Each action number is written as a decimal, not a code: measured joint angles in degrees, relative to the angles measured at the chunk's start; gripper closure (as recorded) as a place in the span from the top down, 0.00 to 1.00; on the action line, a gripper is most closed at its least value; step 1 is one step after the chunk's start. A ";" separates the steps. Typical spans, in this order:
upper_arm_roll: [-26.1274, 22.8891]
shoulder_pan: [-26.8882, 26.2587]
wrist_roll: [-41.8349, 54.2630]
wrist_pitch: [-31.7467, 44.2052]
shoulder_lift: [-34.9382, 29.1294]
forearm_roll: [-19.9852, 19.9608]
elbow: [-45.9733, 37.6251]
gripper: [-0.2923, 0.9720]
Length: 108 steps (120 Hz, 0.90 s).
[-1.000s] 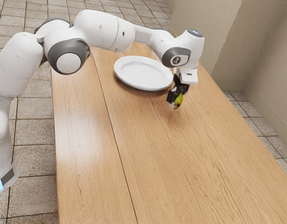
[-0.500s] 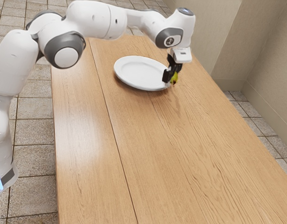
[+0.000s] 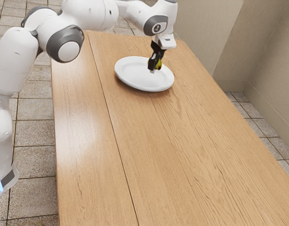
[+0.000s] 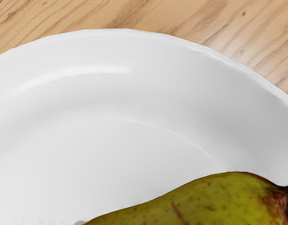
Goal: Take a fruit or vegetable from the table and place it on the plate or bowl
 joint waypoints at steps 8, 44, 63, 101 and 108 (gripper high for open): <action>-0.01 0.87 0.19 -0.21 0.01 -0.02 0.00 0.39; -0.05 3.98 0.96 -0.61 0.32 -0.05 0.00 0.39; -0.15 4.39 1.29 -0.64 0.51 -0.13 0.00 0.40; -0.46 4.29 1.83 -1.87 0.27 -2.36 0.00 0.70; -0.55 4.28 1.91 -2.15 0.27 -2.54 0.00 0.73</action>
